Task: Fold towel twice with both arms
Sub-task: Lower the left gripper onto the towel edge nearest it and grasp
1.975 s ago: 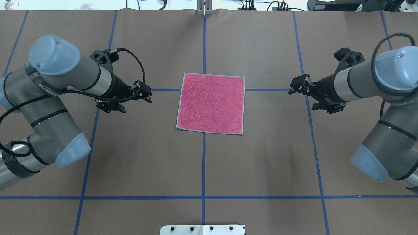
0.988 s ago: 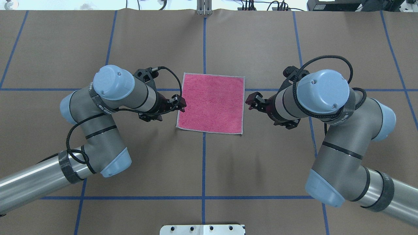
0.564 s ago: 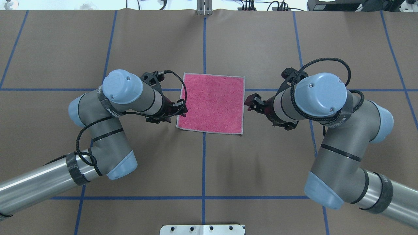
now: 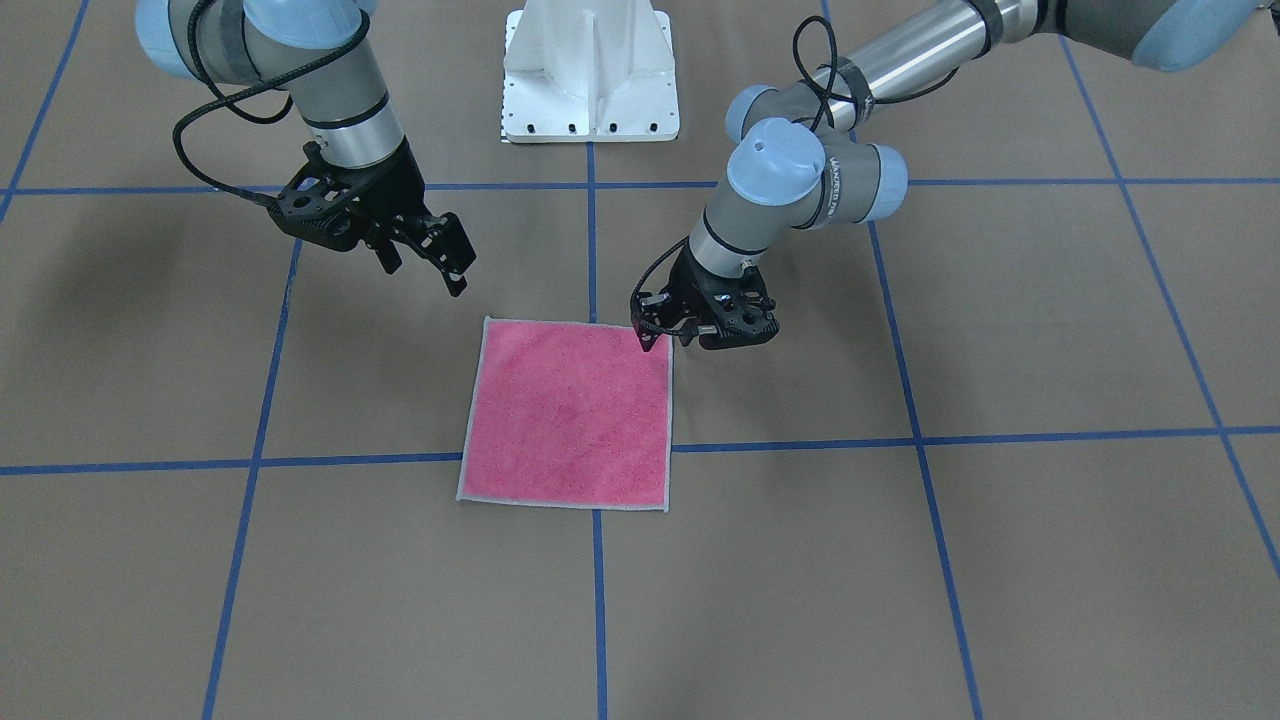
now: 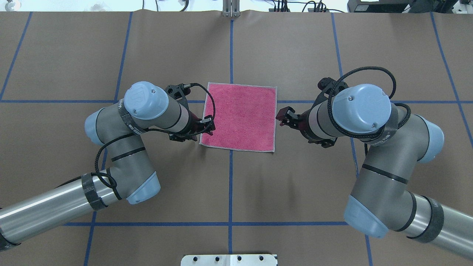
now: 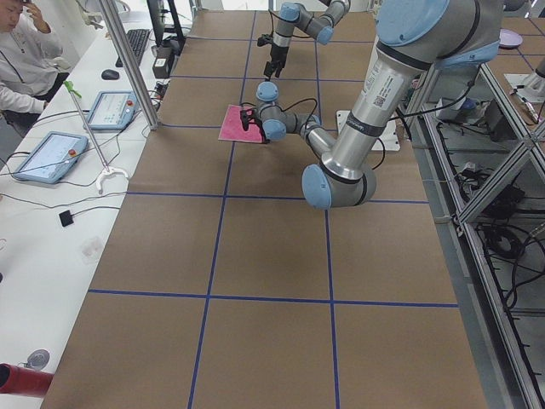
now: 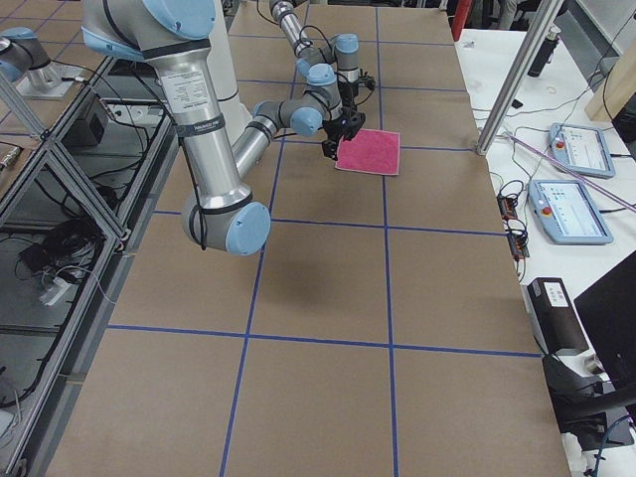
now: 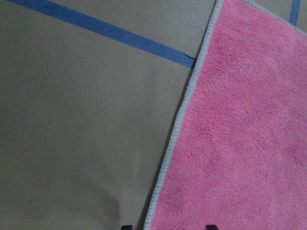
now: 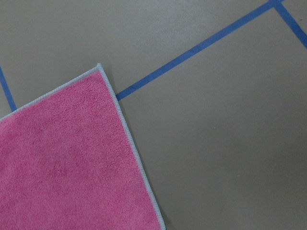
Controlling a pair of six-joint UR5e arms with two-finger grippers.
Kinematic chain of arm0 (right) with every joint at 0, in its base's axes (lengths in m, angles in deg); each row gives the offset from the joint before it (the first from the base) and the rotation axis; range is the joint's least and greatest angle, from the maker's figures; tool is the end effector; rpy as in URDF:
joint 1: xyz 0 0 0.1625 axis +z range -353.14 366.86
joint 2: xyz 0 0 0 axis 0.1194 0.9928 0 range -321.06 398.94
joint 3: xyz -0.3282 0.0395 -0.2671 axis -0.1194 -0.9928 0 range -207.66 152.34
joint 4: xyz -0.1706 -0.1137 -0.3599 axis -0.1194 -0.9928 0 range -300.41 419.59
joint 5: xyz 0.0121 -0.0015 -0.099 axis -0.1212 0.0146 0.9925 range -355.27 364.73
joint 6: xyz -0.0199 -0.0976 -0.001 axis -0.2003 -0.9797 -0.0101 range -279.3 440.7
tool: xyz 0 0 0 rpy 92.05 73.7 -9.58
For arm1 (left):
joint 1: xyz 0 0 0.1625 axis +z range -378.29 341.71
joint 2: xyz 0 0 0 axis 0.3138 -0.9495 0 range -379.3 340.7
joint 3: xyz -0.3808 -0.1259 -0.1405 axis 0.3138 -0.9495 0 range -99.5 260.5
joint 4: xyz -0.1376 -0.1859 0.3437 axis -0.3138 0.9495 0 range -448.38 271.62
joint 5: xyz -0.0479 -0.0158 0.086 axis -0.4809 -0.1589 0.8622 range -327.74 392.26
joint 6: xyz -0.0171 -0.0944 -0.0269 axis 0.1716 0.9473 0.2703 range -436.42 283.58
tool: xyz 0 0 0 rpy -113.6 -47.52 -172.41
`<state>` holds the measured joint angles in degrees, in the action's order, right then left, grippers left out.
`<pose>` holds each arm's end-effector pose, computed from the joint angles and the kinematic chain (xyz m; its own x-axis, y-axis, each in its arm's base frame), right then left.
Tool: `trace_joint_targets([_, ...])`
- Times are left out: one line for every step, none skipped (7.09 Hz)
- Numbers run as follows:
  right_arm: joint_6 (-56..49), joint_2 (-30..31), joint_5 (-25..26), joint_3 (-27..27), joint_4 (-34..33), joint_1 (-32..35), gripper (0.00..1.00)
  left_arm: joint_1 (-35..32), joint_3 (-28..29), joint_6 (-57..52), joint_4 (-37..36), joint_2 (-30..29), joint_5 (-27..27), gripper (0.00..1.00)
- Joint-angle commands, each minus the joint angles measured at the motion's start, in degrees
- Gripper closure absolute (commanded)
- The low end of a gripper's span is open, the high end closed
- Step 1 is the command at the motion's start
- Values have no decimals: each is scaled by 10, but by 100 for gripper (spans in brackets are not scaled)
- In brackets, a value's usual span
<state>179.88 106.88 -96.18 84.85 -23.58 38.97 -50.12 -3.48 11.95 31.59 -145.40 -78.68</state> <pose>-0.4285 -0.4040 0.2643 0.4583 0.4726 0.7527 -0.4758 0.8458 -0.2414 0.5603 -0.4629 0.2694 0.4307 -0.2360 -0.8711 0.2173 0.9639 -0.1537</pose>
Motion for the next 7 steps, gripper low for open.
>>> trace_joint_targets([0, 0, 0, 0, 0, 0, 1, 4, 0, 0, 0, 1, 0, 47])
trace_joint_targets([0, 0, 0, 0, -1, 0, 1, 5, 0, 0, 0, 1, -1, 51])
trace_joint_targets([0, 0, 0, -1, -1, 0, 1, 5, 0, 0, 0, 2, -1, 62])
trace_joint_targets([0, 0, 0, -2, -1, 0, 1, 5, 0, 0, 0, 3, -1, 65])
trace_joint_targets([-1, 0, 0, -3, -1, 0, 1, 5, 0, 0, 0, 4, -1, 69])
trace_joint_targets([-1, 0, 0, -3, -1, 0, 1, 5, -1, 0, 0, 5, -1, 69])
trace_joint_targets([-1, 0, 0, -3, -1, 0, 1, 5, -2, 0, 0, 6, -1, 69])
